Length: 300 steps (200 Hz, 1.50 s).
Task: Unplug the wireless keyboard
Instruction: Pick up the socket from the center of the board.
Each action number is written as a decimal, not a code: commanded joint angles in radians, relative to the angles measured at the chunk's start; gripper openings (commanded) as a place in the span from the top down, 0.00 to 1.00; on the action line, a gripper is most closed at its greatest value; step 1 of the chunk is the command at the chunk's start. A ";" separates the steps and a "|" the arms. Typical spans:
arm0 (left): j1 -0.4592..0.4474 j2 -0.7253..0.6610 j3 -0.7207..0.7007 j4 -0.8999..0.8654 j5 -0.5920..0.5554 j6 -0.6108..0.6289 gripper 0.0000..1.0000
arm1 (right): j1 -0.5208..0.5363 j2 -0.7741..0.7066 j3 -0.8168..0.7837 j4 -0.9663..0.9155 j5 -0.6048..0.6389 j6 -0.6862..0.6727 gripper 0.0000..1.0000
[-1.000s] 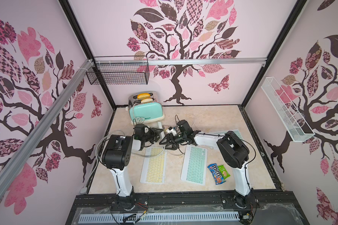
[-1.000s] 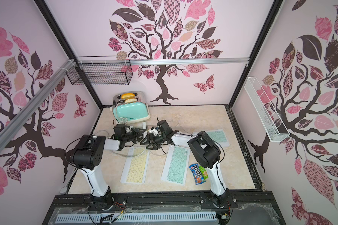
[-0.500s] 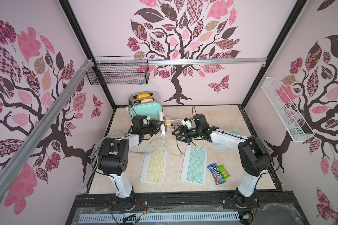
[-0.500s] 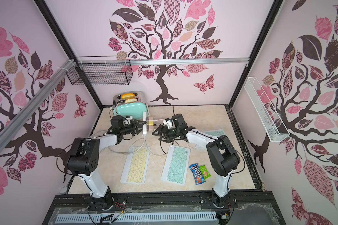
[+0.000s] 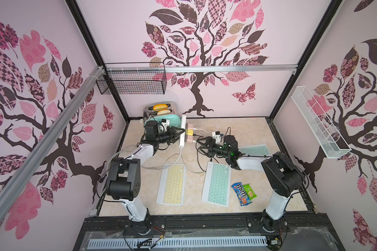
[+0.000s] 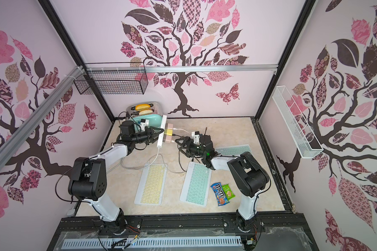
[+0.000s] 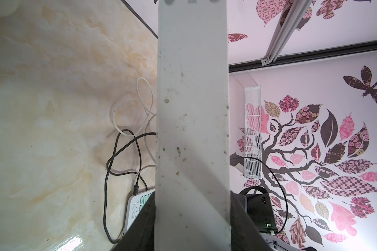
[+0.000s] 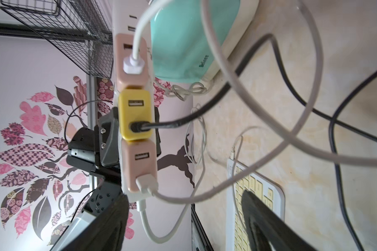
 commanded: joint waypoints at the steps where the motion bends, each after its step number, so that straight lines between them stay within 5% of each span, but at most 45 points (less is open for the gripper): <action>1: 0.003 -0.033 -0.016 0.139 0.052 -0.046 1.00 | 0.032 0.021 0.021 0.141 0.090 0.039 0.16; 88: 0.004 -0.029 -0.063 0.208 0.035 -0.090 1.00 | 0.109 0.123 0.057 0.296 0.166 0.051 0.18; 218: 0.004 -0.038 -0.063 0.167 0.037 -0.056 1.00 | 0.148 0.234 0.131 0.436 0.186 0.126 0.36; 300: 0.004 -0.042 -0.067 0.172 0.032 -0.035 1.00 | 0.165 0.266 0.151 0.442 0.212 0.134 0.71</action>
